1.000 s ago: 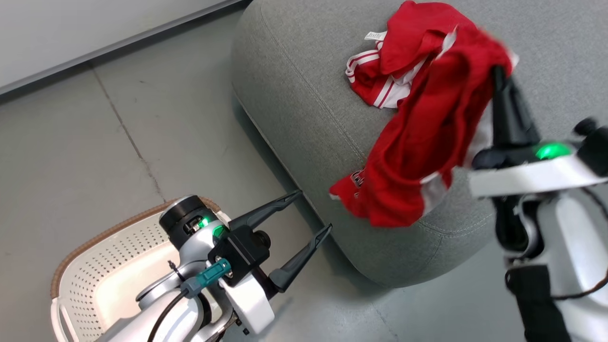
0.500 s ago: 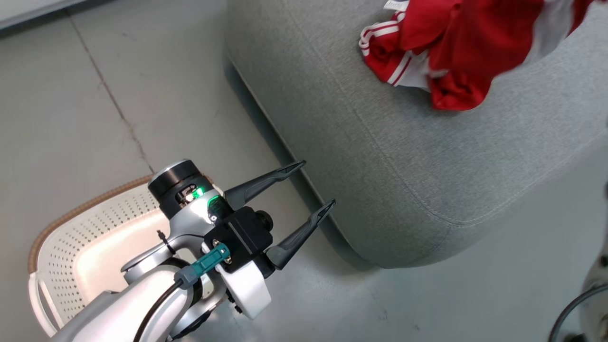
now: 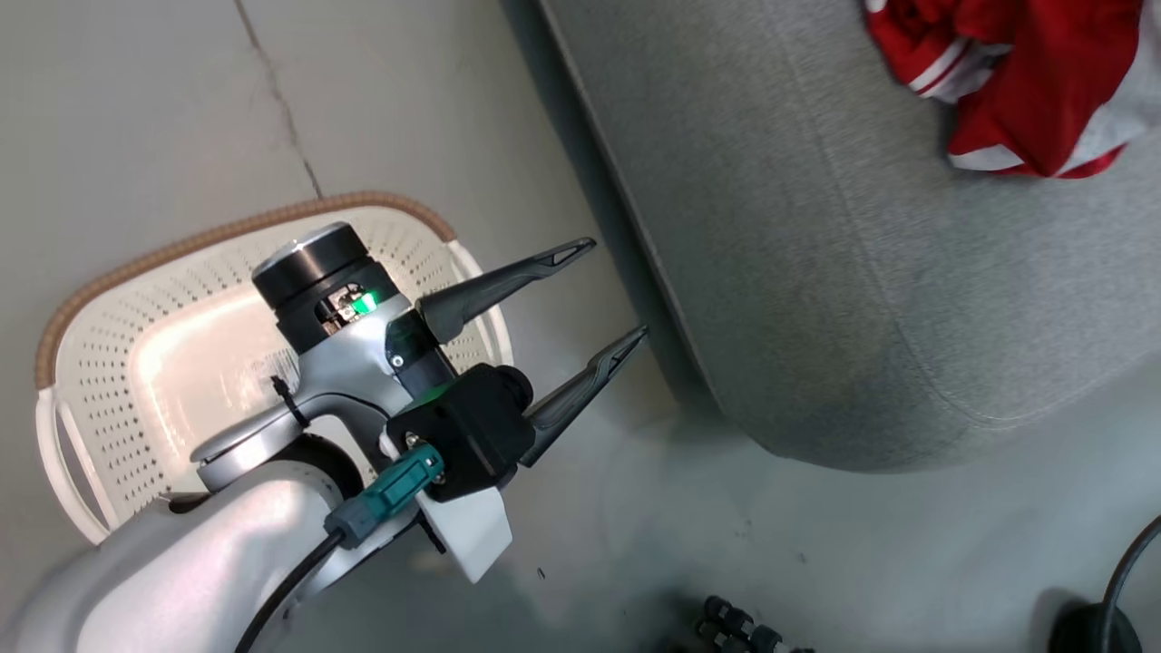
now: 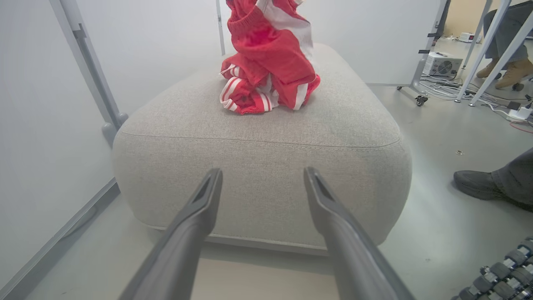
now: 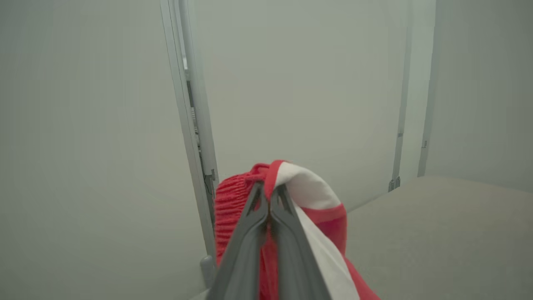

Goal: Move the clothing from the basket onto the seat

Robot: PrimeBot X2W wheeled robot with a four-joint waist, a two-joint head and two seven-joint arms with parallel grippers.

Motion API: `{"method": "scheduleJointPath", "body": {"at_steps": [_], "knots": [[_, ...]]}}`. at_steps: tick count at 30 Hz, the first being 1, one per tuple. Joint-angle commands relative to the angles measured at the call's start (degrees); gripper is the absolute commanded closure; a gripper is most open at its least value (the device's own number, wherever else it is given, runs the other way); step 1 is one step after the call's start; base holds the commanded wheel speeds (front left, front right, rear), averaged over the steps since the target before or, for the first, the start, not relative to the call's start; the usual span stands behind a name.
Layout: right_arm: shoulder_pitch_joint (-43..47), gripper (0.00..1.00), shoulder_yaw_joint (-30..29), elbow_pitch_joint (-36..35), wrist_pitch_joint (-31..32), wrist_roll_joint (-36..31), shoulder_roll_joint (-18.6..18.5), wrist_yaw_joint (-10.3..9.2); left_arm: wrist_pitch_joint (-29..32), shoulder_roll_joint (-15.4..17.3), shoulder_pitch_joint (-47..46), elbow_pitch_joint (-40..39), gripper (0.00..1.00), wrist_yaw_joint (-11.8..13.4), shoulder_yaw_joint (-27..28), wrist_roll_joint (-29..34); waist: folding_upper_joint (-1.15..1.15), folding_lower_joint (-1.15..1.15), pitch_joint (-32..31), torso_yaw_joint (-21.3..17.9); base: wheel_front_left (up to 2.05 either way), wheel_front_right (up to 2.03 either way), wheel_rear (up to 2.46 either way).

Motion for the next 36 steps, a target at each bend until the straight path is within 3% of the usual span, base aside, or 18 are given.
{"method": "scheduleJointPath", "body": {"at_steps": [1, 10, 11, 12, 13, 21, 26, 36], "knots": [[0.76, 1.00, -0.46, 1.53, -0.13, 0.27, 0.23, 0.14, 0.35, 0.63, -1.45, -0.51, 0.00, -0.19, 0.08, 0.67, 0.00, 0.00, 3.90, 1.63, 0.00, 0.00, 0.00], [3.04, 1.00, -2.44, 10.68, -0.13, 0.23, 1.54, 0.13, 1.40, 2.52, -2.97, -1.73, 0.00, -0.18, 0.20, 0.90, 0.00, 0.00, 8.05, 2.04, 0.00, 0.00, 0.00], [2.94, 0.95, -2.77, 10.96, -0.14, 0.46, 1.60, 0.13, 1.35, 2.57, -3.08, -1.72, 0.00, -0.19, 0.20, 0.88, 0.00, 0.00, 8.14, 2.05, 0.00, 0.00, 0.00], [3.00, 0.60, -2.97, 11.23, -0.14, 0.42, 1.47, 0.13, 1.30, 2.62, -3.19, -1.61, 0.00, -0.19, 0.17, 0.84, 0.00, 0.00, 8.13, 2.08, 0.00, 0.00, 0.00], [3.31, 0.00, -3.15, 11.49, -0.14, 0.24, 1.39, 0.13, 1.14, 2.65, -3.25, -1.37, 0.00, -0.19, 0.14, 0.76, 0.00, 0.00, 7.96, 2.10, 0.00, 0.00, 0.00], [7.91, 0.00, -2.96, 8.11, -0.13, -0.75, 0.89, 0.13, -3.03, 0.18, -1.80, 1.74, 0.00, 0.97, -0.28, -0.32, 0.00, 0.00, 3.20, 3.02, 0.00, 0.00, 0.00], [14.50, 0.00, -2.02, 1.15, -0.14, -1.38, 0.60, 0.13, -7.11, -2.29, -0.16, 5.06, 0.00, 2.21, -0.48, -1.21, 0.00, 0.00, -1.81, 4.99, 0.00, 0.00, 0.00], [27.33, 0.00, 2.82, -12.51, -0.13, -3.24, 2.96, 0.13, -13.69, -5.07, 4.57, 10.39, 0.00, 7.00, 1.93, -4.02, 0.00, 0.00, -9.80, 9.59, 0.00, 0.00, 0.00]]}}
